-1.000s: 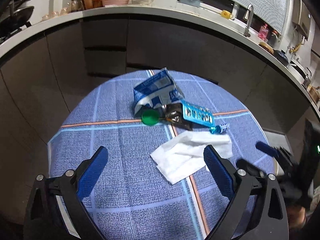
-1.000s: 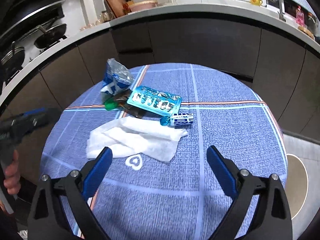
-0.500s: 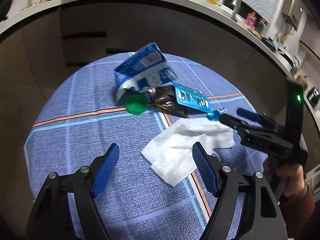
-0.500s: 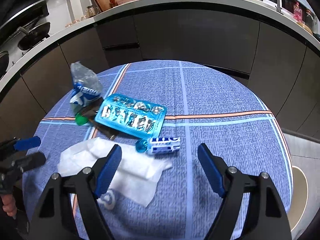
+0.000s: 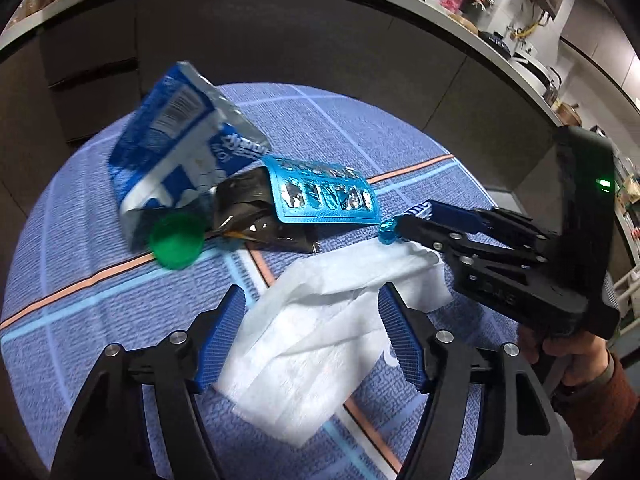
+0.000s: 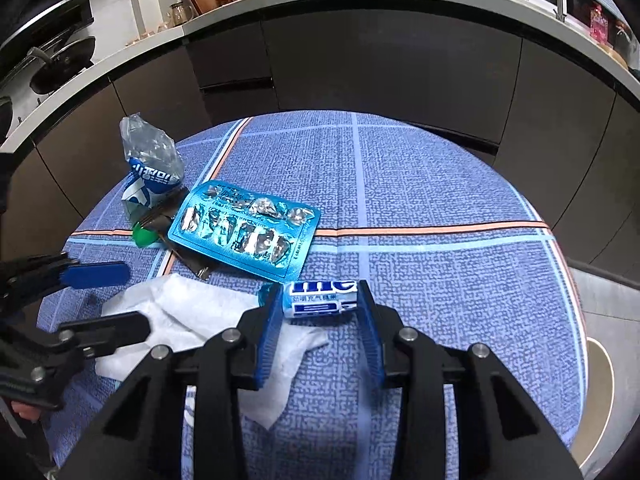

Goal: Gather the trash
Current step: 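Grasp the blue-white mint tin with the right gripper while the left gripper grasps the white tissue, then carry the tissue and mint tin over the white bin and open both grippers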

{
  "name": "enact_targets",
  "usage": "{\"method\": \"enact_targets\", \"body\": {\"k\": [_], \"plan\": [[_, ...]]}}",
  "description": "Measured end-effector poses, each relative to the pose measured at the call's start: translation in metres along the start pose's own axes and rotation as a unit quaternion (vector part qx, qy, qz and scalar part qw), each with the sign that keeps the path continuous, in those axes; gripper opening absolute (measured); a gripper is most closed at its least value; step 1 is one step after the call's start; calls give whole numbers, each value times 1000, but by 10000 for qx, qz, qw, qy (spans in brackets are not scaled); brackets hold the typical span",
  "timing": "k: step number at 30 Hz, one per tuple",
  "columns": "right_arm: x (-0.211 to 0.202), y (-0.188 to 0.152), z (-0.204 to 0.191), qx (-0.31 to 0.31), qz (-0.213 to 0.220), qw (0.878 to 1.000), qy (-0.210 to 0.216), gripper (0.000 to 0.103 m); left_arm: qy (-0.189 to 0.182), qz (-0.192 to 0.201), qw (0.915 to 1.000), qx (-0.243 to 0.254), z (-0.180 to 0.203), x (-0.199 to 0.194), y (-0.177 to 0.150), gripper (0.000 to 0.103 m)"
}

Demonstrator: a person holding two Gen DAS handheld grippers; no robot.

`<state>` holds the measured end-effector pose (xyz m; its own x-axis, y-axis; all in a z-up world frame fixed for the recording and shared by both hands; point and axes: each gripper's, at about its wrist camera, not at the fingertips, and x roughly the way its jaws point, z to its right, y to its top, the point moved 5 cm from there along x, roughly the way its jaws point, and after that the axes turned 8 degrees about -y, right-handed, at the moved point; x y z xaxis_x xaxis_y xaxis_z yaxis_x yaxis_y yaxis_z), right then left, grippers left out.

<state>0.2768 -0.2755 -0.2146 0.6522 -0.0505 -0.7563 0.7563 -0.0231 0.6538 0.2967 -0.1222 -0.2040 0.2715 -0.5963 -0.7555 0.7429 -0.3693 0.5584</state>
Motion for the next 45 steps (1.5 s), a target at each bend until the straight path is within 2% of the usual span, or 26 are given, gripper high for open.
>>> {"method": "enact_targets", "body": {"k": [4,6,11,13,16,17,18,24,33,40,45], "plan": [[-16,-1,1,8,143,9999,21,37,38,-184,9996,203,6,15,6,59],[-27,-3,2,-11,209,9998,20,37,54,-255,9992,311,10,20,7,52],[-46,-13,6,58,283,9996,31,37,120,-356,9985,405,18,29,7,47],[-51,-16,10,143,253,9996,58,37,192,-369,9984,388,17,32,7,41],[-61,-19,12,186,304,9993,59,37,290,-381,9983,341,16,34,10,20],[-64,-19,13,199,328,9992,64,37,301,-410,9982,311,15,35,9,7],[-68,-20,13,221,358,9991,80,37,288,-440,9983,235,14,35,9,5],[-83,-26,17,277,464,9984,135,37,322,-244,9992,42,17,20,7,3],[-127,-26,38,531,900,9945,96,37,109,357,9992,168,58,-27,26,3],[-164,-39,77,775,1182,9898,-173,37,-27,727,9959,534,110,-57,48,3],[-186,-51,111,1025,1343,9846,-450,37,-223,839,9928,823,156,-57,71,3]]}}
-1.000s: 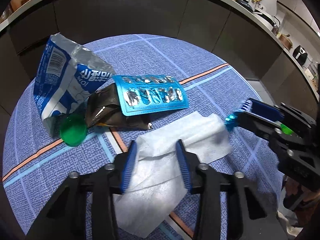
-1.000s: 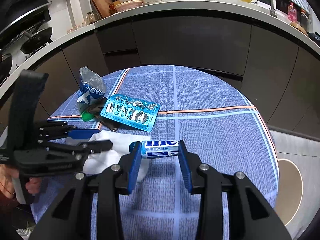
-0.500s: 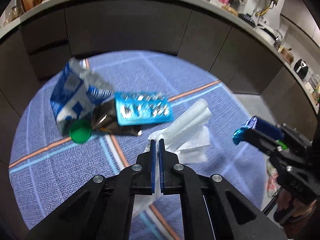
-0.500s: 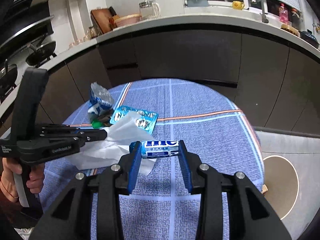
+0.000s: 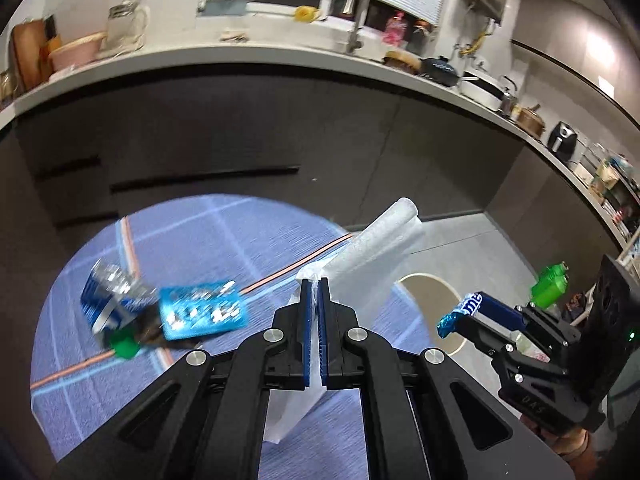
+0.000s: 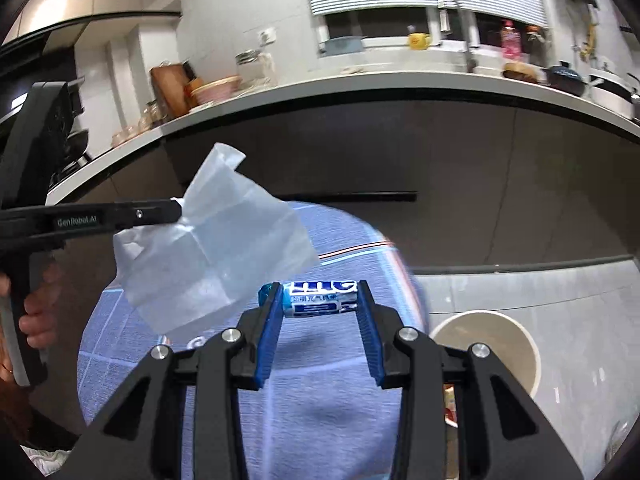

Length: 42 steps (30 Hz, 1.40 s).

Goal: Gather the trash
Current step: 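Carry the tissue and mint tin over the white bin and open both grippers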

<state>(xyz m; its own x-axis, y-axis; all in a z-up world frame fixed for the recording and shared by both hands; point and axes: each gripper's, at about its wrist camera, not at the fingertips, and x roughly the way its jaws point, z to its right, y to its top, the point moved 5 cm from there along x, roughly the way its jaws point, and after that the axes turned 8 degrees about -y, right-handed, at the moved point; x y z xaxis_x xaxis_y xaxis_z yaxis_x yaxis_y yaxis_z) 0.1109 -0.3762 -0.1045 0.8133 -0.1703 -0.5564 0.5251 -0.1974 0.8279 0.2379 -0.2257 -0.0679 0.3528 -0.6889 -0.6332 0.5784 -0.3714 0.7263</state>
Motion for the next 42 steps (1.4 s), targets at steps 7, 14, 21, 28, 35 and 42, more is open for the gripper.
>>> {"method": "enact_targets", "body": {"k": [7,14,21,28,35,42], "plan": [[-21,-4,55,335,179,9984,-417,37,-295,43,9989,374,59,16,24,3],[-32,-26,108,668,142,9949,-737,37,-631,-134,9965,538,112,63,35,3],[-26,-48,143,931,-8,9919,-869,37,-816,-436,9937,640,155,127,33,3],[-13,-68,169,1188,-191,9890,-861,37,-828,-660,9923,635,180,186,24,3],[10,-84,189,1408,-447,9858,-804,37,-860,-1019,9897,521,188,242,7,3],[29,-99,202,1526,-687,9827,-788,37,-847,-1399,9847,609,194,286,-22,4]]}}
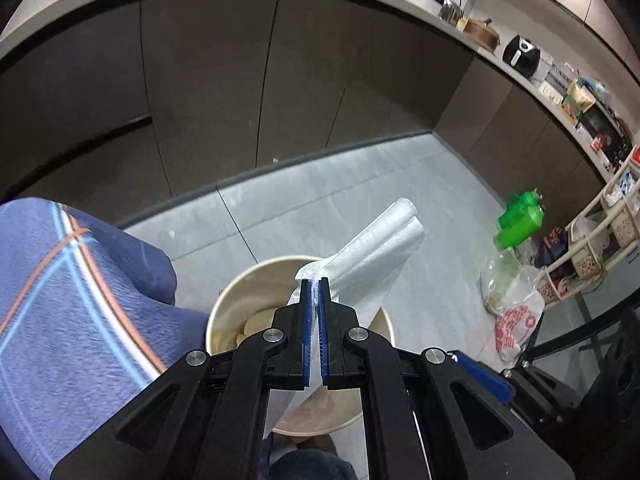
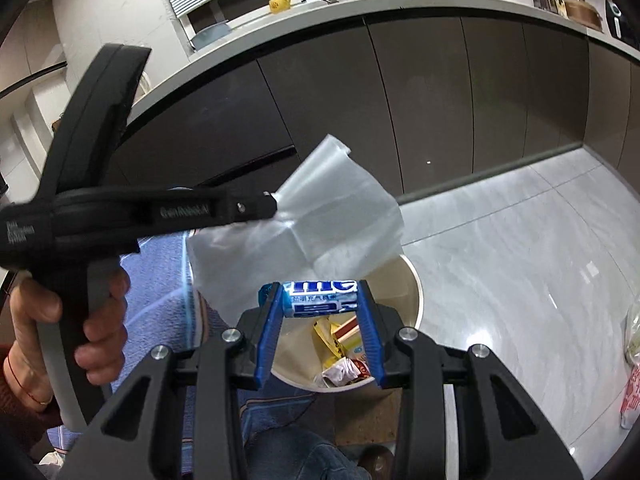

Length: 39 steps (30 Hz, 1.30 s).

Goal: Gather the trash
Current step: 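Carry the tissue and mint tin over the white bin and open both grippers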

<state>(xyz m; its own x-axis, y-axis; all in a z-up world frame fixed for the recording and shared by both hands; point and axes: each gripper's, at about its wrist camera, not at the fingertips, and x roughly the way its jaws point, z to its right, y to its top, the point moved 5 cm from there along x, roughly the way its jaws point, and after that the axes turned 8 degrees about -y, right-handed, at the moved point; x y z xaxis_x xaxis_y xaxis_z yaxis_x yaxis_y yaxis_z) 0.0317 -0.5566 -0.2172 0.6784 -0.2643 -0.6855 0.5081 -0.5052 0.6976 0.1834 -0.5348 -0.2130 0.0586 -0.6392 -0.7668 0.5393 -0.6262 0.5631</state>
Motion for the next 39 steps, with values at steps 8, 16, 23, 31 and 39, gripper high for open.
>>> {"method": "enact_targets", "body": {"k": [8,16,23,31,39], "plan": [[17,-3,-3,-5,-185,9998,-63,37,326,59,9994,68,-10,16,-5,53],[34,-7,-2,-2,-399,9992,-71,37,374,101,9992,-70,-24,10,-6,59],[57,-18,-9,36,-625,9980,-42,44,425,248,9988,-54,-31,-7,-6,69],[50,-10,-6,-118,-362,9989,-280,84,501,395,9979,-70,-35,-24,-5,81],[21,7,-6,-118,-5,9989,-445,99,667,679,9954,-141,-37,-59,-7,94]]}}
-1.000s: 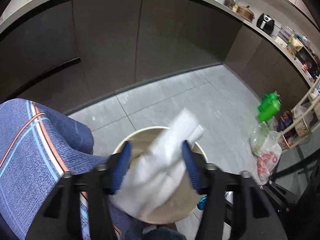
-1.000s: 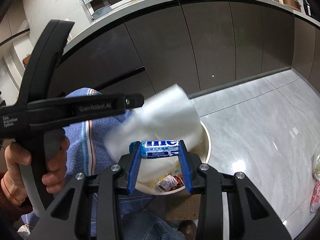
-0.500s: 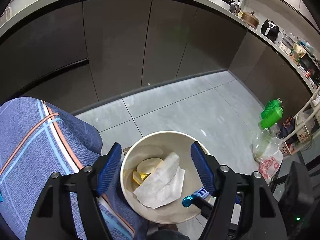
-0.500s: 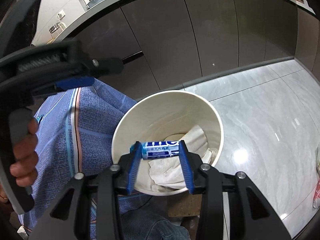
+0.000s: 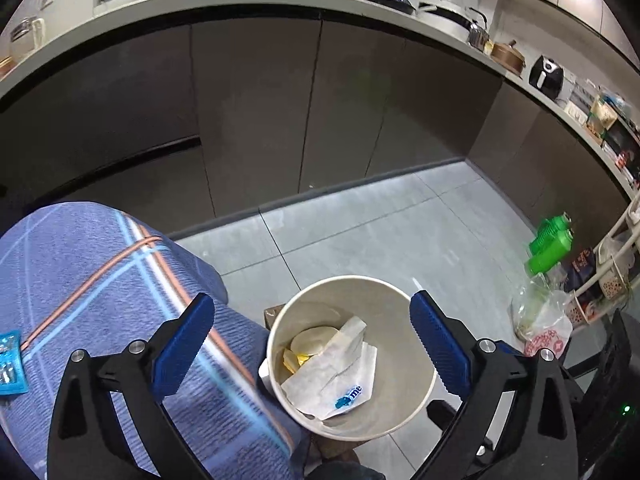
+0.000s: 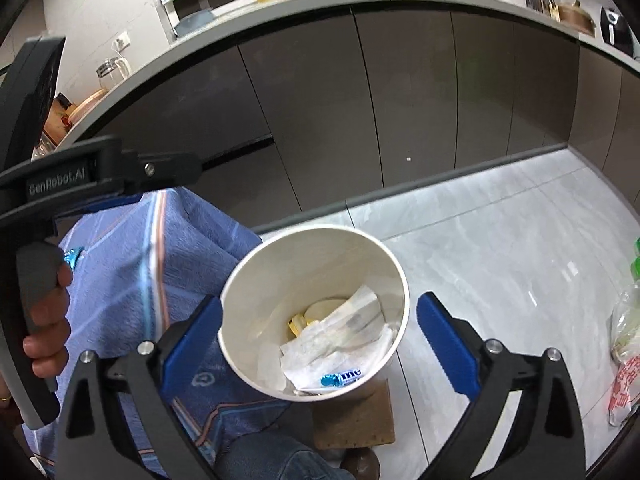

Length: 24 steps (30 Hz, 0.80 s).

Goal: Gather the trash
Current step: 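Carry the tissue and mint tin over the white bin and open both grippers, then move both open grippers back over the table toward the blister pack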

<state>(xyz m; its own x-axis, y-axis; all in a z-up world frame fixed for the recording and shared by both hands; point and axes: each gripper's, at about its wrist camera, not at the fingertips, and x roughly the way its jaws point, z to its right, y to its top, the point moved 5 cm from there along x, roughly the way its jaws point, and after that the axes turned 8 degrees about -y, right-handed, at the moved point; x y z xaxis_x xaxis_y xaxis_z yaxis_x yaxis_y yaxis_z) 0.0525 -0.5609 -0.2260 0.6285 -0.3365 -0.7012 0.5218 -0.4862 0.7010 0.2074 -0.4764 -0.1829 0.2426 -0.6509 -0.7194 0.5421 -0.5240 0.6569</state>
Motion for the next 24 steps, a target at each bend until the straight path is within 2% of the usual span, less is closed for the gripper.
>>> {"method": "enact_targets", "body": {"k": [6,11,17,20,24], "plan": [[-28,10,-27,-248,218,9993,160,99,155,237,9993,-248,-18,-50,1,94],[-52,17,-61,-527,339,9974,358,99,384,487,9968,-500,-44,-101,-10,94],[-73,15,-115,-928,354,9924,729,99,797,550,9913,-891,-87,-160,-40,94],[-76,9,-140,-1159,332,9890,862,99,1151,538,9870,-985,-113,-187,-59,94],[-82,1,-181,-1426,251,9825,1170,99,1394,635,9800,-1268,-148,-221,-82,94]]}}
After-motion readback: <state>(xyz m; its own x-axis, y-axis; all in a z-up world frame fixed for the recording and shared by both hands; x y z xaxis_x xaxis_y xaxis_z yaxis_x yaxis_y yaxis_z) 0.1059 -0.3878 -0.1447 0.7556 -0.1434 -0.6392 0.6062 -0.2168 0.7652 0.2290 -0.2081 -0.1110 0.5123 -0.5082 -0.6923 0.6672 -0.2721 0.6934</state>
